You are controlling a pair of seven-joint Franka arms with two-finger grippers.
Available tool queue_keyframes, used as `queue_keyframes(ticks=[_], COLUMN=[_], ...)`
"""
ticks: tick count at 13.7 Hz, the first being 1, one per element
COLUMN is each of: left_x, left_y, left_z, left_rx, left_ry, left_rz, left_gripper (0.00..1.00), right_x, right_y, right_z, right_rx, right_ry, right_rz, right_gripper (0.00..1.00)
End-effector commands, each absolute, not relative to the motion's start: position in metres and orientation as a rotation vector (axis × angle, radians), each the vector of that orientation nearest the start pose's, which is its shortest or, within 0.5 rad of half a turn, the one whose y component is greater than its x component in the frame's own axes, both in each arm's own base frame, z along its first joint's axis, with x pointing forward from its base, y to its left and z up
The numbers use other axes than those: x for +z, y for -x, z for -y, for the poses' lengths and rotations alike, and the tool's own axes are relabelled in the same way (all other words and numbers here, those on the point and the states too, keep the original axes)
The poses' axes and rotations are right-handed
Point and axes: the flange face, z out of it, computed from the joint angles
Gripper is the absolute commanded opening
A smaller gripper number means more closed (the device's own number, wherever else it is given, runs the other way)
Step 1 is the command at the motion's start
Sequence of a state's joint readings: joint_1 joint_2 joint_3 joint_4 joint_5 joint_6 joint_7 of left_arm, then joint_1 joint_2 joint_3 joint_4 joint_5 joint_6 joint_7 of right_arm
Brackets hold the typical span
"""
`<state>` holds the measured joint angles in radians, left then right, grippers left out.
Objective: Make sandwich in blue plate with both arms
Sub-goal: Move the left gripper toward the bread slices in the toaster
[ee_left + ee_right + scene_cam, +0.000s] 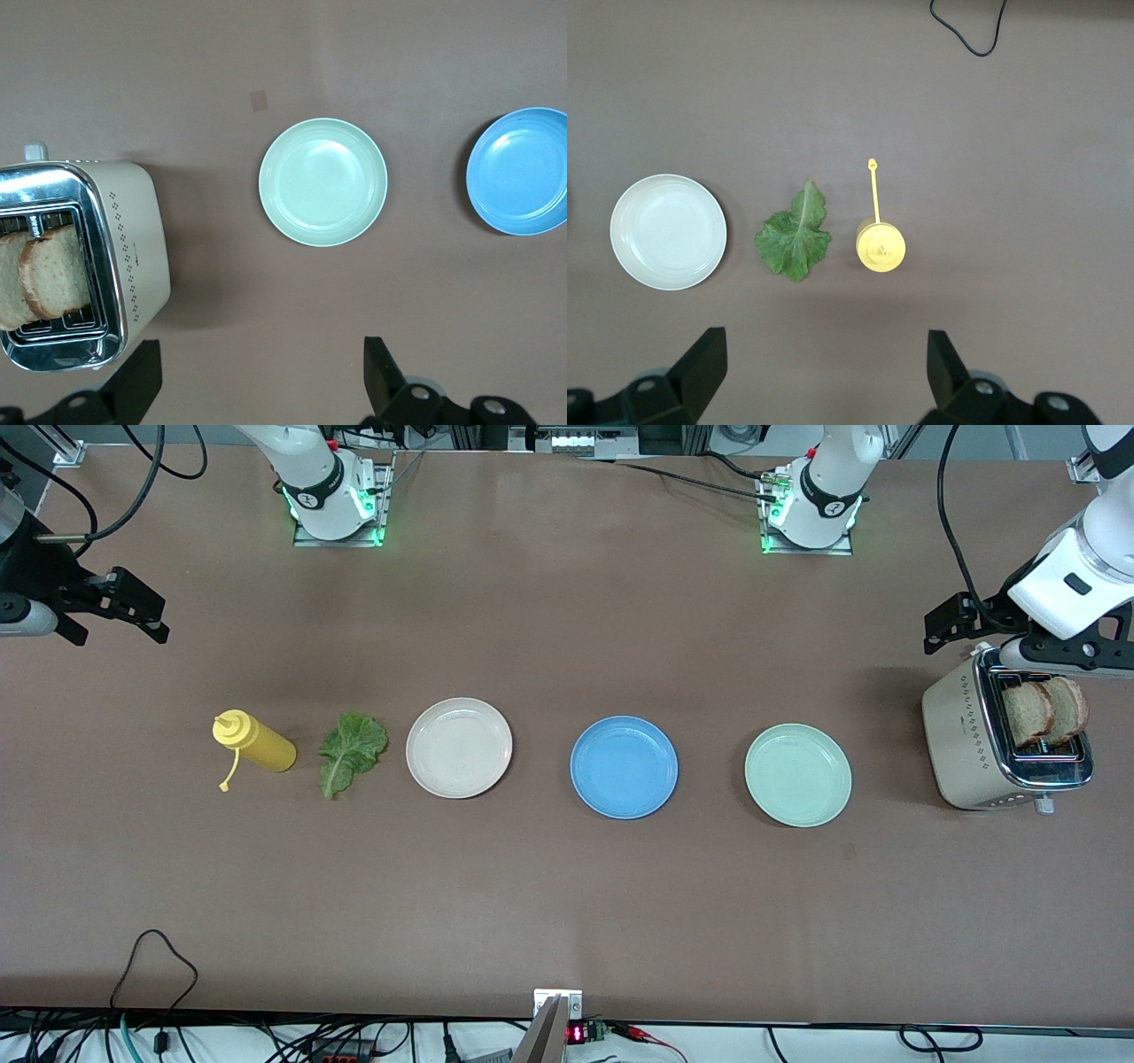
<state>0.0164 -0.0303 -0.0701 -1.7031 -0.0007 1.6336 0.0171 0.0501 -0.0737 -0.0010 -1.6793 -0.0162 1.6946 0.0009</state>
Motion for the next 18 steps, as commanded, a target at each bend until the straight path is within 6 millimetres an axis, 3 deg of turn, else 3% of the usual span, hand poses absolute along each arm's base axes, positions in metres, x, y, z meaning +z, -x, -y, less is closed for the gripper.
queue_keyframes(ticks=[1,4,10,13,15,18], left_x=[0.590,0.592,0.574,0.558,0.530,0.501], left_y=[-0.550,-0.551,-0.556,-0.568,-0.589,-0.594], left_z=[0.029,0.029,0.021,-0.014,-0.056,-0.108], left_rx=[0.070,0.065,0.164,0.200,0.262,0.329], left_ry=[3.145,3.145,3.143,3.145,3.107,3.083], left_rz=[-0.130,-0.130,-0.089,0.000,0.066,-0.067], left_gripper=[1.00,1.00,1.00,1.00,1.00,1.00], right_x=[0.626,0.627,0.627,0.626,0.627,0.627], right_y=[-0.538,-0.538,-0.538,-0.537,-0.537,-0.536], right_z=[-0.025,-0.025,-0.026,-0.026,-0.026,-0.025], right_rx=[-0.132,-0.134,-0.131,-0.122,-0.122,-0.119], right_ry=[3.160,3.158,3.152,3.153,3.153,3.153], right_rz=[0.080,0.080,0.079,0.077,0.079,0.077], right_gripper=[1.00,1.00,1.00,1.00,1.00,1.00])
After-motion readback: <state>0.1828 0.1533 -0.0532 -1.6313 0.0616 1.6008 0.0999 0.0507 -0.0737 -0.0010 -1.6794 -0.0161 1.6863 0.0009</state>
